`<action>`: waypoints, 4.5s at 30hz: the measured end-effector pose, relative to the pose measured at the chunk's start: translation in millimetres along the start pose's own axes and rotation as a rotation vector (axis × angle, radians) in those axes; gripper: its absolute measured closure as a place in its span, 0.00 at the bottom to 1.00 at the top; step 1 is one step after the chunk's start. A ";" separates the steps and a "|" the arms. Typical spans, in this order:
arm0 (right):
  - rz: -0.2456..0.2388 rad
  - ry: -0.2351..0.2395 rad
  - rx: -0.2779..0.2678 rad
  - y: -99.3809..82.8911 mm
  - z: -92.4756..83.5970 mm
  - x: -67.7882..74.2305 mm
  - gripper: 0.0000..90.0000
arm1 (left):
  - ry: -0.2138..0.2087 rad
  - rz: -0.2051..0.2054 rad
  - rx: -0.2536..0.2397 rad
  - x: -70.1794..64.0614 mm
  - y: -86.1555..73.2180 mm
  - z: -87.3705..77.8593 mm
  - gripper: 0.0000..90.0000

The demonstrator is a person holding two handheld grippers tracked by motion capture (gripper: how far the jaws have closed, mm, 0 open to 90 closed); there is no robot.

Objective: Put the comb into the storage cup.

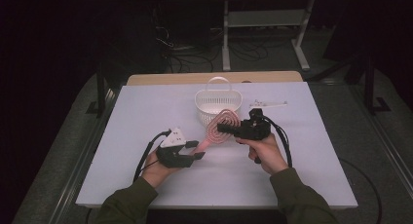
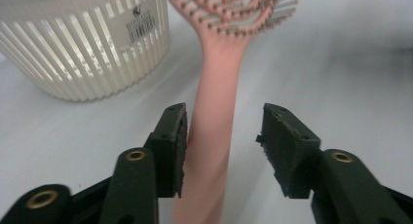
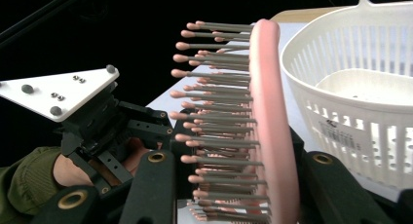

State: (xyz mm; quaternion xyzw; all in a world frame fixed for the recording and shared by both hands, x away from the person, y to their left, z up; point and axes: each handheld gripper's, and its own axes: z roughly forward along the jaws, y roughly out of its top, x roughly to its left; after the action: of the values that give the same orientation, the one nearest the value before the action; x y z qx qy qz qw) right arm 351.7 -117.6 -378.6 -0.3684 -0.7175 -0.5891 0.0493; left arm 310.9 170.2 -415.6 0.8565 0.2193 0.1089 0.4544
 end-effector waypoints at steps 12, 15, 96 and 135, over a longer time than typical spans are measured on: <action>-0.013 -0.031 -0.012 2.1 -7.6 -4.7 0.70 | -0.039 -0.046 0.006 11.2 -7.2 -13.8 0.44; -0.011 -0.032 -0.016 2.4 -8.4 -5.0 0.70 | -0.054 -0.058 0.000 13.1 -9.6 -17.6 0.40; -0.062 -0.063 -0.100 46.2 -31.1 2.8 0.70 | 0.014 -0.102 0.047 28.0 -70.2 -64.5 0.00; -0.104 -0.128 -0.172 107.1 -39.4 -0.2 0.70 | 0.011 -0.094 0.038 27.4 -70.3 -63.9 0.00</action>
State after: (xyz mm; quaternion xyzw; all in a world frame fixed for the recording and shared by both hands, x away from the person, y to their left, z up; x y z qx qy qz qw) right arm 400.3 -148.8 -280.2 -0.3701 -0.6843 -0.6255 -0.0590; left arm 290.9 264.4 -438.0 0.8533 0.2637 0.0879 0.4413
